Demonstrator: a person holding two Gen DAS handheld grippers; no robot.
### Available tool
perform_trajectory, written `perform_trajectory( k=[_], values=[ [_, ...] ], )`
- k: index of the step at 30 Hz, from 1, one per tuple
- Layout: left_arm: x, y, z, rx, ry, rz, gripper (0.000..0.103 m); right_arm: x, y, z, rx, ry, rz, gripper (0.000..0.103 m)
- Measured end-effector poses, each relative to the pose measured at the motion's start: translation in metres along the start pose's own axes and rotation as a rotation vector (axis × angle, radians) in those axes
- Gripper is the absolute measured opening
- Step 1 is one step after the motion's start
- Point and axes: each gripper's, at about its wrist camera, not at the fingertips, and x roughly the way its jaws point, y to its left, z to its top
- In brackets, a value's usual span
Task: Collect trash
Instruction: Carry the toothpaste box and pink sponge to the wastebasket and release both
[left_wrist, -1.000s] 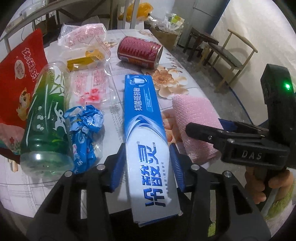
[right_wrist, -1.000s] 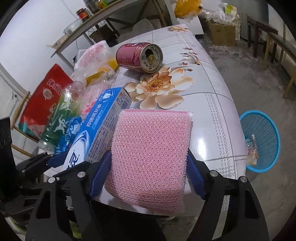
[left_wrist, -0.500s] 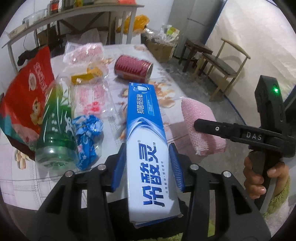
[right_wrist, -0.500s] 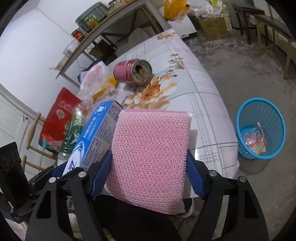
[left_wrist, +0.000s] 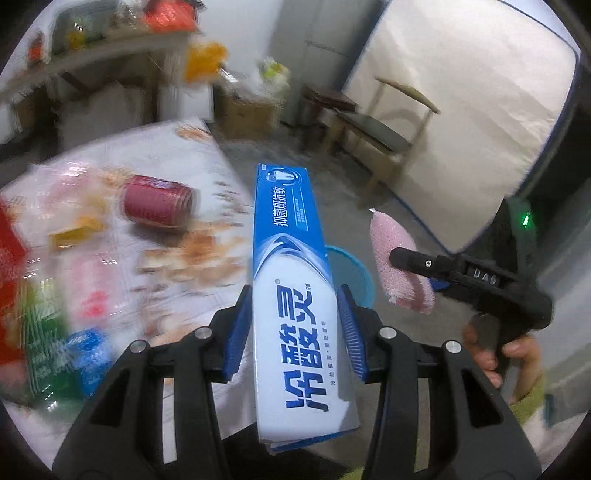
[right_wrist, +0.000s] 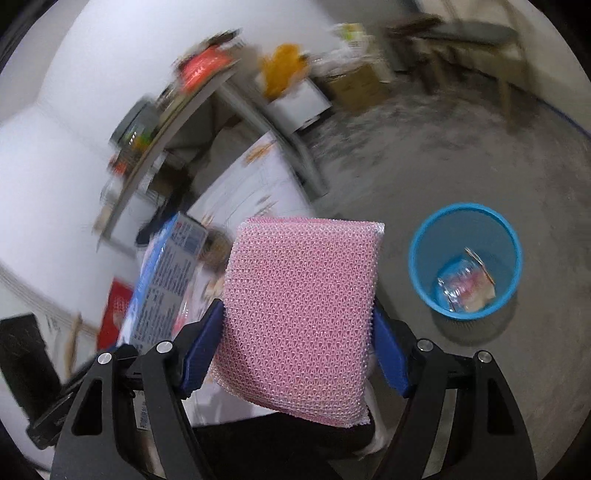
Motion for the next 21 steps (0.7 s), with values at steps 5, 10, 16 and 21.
perform_trajectory(
  k=[5,10,16,21],
  values=[
    [0.086,-0.020,0.048,-0.020,0.206,-0.124,0.044,0.011,-0.087,0.016,0.242,0.012,-0.032,0.074],
    [0.175,-0.043,0.070,0.028,0.334,-0.076,0.044,0.052,-0.158,0.023,0.404,0.074,-0.056,0.075],
    [0.256,-0.056,0.096,0.012,0.387,-0.104,0.050,0.100,-0.214,0.049,0.499,0.078,-0.079,0.082],
    [0.282,-0.051,0.103,0.012,0.352,0.002,0.059,0.136,-0.258,0.050,0.527,0.090,-0.252,0.085]
  ],
)
